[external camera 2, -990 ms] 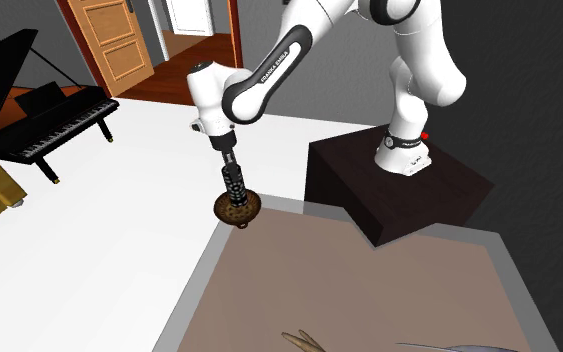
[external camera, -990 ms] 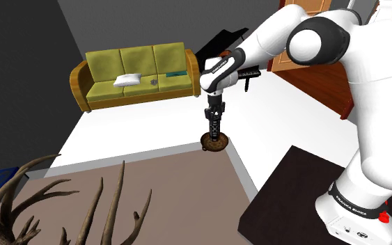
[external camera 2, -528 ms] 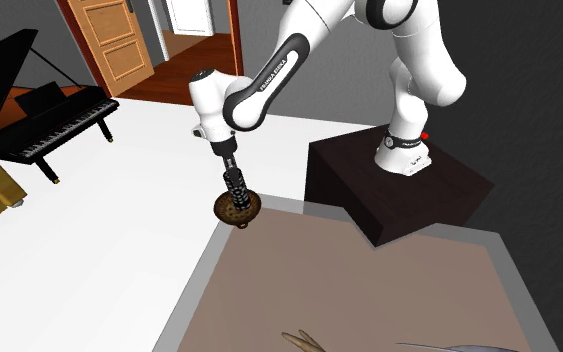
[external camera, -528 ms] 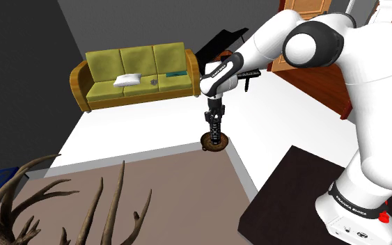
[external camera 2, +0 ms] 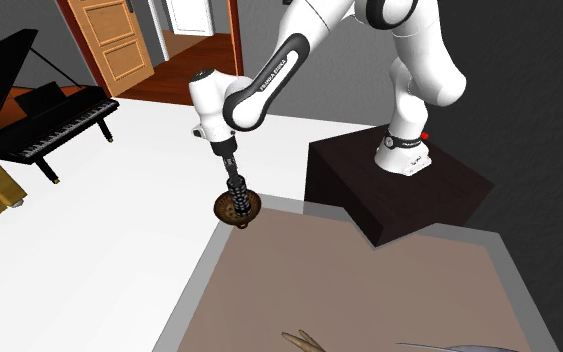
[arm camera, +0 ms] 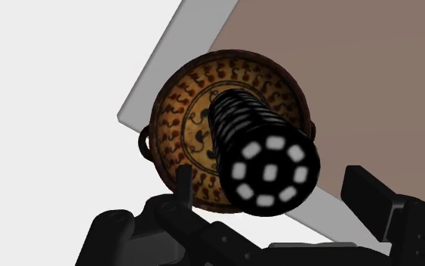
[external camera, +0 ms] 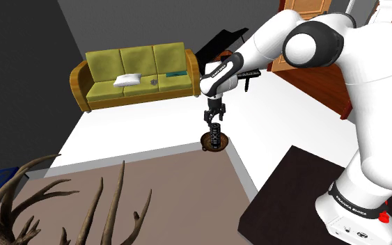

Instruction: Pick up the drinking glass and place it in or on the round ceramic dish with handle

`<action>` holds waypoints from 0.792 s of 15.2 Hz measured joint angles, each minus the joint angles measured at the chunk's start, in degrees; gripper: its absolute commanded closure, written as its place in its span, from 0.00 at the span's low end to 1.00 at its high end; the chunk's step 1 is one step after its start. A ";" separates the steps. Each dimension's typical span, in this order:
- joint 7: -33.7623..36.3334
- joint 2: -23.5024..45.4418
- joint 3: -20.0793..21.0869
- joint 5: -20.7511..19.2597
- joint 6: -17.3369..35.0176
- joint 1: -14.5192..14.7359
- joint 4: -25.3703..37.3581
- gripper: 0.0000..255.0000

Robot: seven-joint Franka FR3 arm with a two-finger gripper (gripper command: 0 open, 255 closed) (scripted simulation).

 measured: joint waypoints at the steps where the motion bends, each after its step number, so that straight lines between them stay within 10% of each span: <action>1: 0.00 0.00 0.00 0.00 0.00 0.00 0.00 0.00; 12: 0.45 -3.61 -0.47 -0.71 -5.79 -0.01 2.21 0.00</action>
